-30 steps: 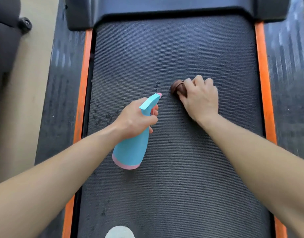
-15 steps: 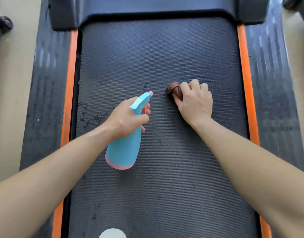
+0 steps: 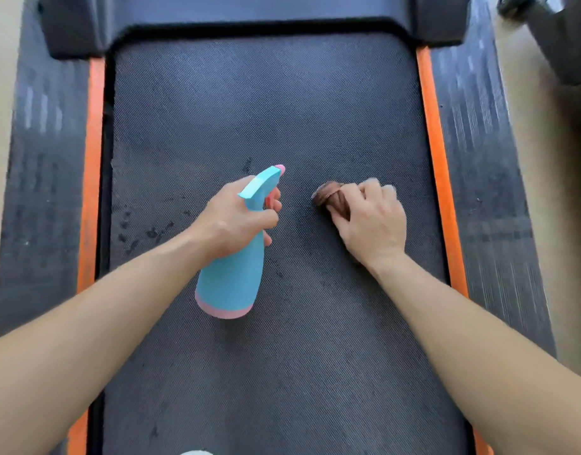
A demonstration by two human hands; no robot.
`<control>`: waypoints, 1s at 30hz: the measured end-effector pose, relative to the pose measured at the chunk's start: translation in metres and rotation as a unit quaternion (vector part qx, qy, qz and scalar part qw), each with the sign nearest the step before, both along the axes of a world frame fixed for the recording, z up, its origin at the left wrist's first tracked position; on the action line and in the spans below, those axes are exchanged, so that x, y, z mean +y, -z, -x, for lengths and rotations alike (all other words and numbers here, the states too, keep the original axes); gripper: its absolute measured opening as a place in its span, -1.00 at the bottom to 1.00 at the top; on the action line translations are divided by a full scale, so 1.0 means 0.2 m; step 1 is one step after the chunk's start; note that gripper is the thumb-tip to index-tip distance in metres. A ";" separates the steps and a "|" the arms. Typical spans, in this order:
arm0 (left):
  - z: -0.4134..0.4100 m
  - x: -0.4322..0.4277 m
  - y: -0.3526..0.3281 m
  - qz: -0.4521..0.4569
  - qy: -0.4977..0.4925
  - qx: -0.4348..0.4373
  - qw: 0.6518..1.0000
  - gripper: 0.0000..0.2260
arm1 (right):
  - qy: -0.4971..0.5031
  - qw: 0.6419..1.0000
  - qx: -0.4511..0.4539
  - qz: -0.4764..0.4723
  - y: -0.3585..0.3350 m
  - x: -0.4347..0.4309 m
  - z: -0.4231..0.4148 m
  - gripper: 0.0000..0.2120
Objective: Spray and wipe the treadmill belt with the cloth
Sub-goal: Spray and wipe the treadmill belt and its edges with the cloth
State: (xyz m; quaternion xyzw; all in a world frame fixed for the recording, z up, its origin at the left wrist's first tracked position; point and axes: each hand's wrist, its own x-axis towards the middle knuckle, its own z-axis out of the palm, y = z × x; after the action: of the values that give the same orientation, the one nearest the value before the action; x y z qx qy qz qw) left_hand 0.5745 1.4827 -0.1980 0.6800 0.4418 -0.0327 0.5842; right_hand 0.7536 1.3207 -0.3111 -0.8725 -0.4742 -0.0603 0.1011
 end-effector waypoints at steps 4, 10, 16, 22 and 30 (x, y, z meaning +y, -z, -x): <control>0.00 0.00 -0.03 -0.002 -0.002 0.000 1.000 -0.62 | 0.080 0.997 0.007 0.019 -0.05 0.13 -0.16 -0.58; 0.03 0.03 -0.02 -0.003 -0.003 0.006 1.000 -0.69 | -0.025 1.000 0.005 0.006 -0.02 -0.14 0.22 -0.71; 0.04 0.00 -0.02 -0.001 -0.025 0.003 1.000 -0.76 | -0.090 0.996 -0.027 0.007 -0.01 0.05 0.09 -0.66; 0.08 0.02 -0.04 -0.021 -0.006 0.018 1.000 -0.66 | -0.003 1.000 -0.028 0.006 -0.05 0.22 0.08 -0.66; 0.28 0.04 -0.05 -0.009 -0.041 0.039 0.998 -0.73 | -0.193 0.980 -0.043 0.005 -0.01 0.18 0.21 -0.68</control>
State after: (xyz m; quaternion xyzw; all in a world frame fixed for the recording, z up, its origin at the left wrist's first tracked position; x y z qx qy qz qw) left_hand 0.5194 1.4898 -0.1886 0.6650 0.4916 -0.0310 0.5614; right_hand 0.7124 1.3573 -0.3084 -0.7614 -0.6383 -0.0748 0.0856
